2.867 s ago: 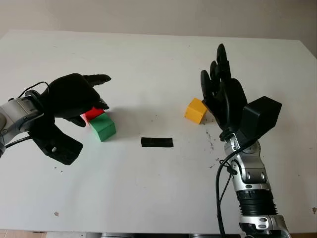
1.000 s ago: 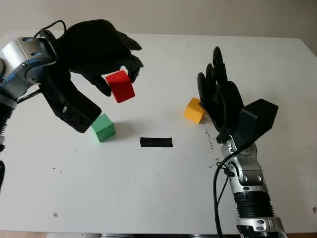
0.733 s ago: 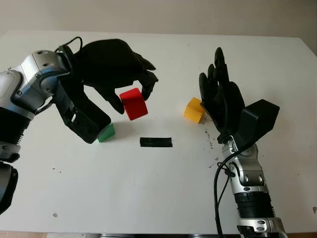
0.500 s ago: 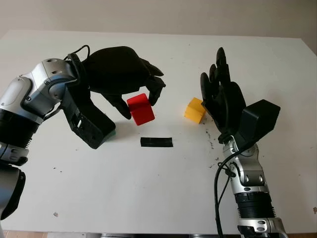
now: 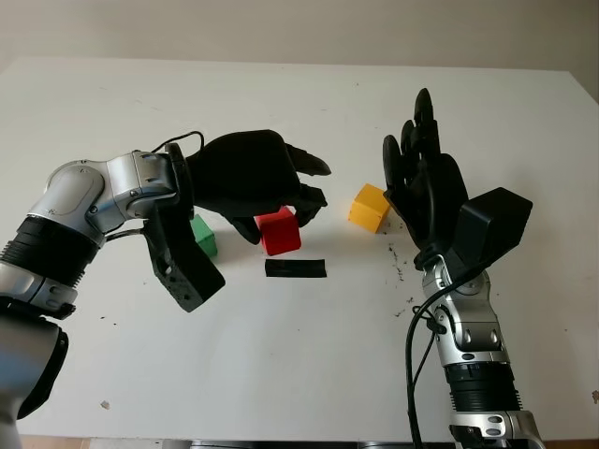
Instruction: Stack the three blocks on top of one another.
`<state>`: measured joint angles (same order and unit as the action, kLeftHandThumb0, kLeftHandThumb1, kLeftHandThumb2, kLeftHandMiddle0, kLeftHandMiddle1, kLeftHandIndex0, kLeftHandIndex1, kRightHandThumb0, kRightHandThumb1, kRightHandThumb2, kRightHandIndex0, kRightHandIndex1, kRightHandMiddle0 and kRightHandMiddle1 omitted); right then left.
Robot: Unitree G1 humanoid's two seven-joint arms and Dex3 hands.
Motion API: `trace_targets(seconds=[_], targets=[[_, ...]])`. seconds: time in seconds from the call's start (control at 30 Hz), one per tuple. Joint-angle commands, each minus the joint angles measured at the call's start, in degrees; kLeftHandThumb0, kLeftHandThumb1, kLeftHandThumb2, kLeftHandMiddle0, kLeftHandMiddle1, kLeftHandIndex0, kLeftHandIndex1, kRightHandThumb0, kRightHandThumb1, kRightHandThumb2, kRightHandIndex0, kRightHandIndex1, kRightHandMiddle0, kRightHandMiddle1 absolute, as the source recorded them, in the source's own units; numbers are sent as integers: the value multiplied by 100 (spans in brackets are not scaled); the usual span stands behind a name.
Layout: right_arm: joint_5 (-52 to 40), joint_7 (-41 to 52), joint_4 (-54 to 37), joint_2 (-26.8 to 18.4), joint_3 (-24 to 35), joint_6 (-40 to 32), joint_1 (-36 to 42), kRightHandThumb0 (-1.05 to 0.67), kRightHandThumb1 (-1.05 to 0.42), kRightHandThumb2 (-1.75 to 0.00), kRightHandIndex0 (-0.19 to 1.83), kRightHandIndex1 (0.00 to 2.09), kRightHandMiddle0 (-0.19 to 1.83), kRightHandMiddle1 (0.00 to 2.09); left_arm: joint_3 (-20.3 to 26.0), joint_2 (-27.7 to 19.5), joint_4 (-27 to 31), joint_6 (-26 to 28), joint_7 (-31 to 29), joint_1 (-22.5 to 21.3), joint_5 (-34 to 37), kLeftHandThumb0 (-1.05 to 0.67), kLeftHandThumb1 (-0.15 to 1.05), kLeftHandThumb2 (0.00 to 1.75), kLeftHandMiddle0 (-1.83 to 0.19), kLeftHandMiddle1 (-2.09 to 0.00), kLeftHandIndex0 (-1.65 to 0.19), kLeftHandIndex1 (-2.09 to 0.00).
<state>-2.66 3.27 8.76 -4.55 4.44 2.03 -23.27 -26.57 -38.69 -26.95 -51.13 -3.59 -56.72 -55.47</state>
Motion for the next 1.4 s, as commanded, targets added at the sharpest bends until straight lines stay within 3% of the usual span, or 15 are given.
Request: trace_targets(seconds=[0.0,0.27,0.5,0.77,0.93,1.37], targets=[[-50,4,-136,2,20,51,-14,-75,-105,-53,-19,0,-19,0,-77,55,-46,-57,77,-193,-55,-40,85,5,-40,-6,-56,-121],[-134,14,-106,32,29,159,17,-76,-105,-59,-19,0,-19,0,-263,195,-144,-186,1,-262,-55,-37,84,5,-41,-6,-56,-127],[-88,-3,-126,6,15,220,76,-75,-105,-60,-19,0,-19,0,-218,372,-196,-146,-839,-167,731,-38,88,6,-38,-4,-50,-125],[-73,6,-165,1,-5,205,111,-74,-105,-58,-19,0,-19,0,-271,439,-219,-241,-757,-193,627,-37,88,5,-35,-4,-48,-136],[-58,-12,-186,-7,10,179,127,-74,-105,-57,-19,0,-19,0,-317,451,-184,-292,-538,-199,345,-37,87,5,-35,-4,-49,-139],[-56,-17,-367,-3,14,17,197,-74,-105,-56,-19,0,-19,0,-603,425,-461,-522,843,-334,-693,-41,87,6,-37,-5,-50,-141]])
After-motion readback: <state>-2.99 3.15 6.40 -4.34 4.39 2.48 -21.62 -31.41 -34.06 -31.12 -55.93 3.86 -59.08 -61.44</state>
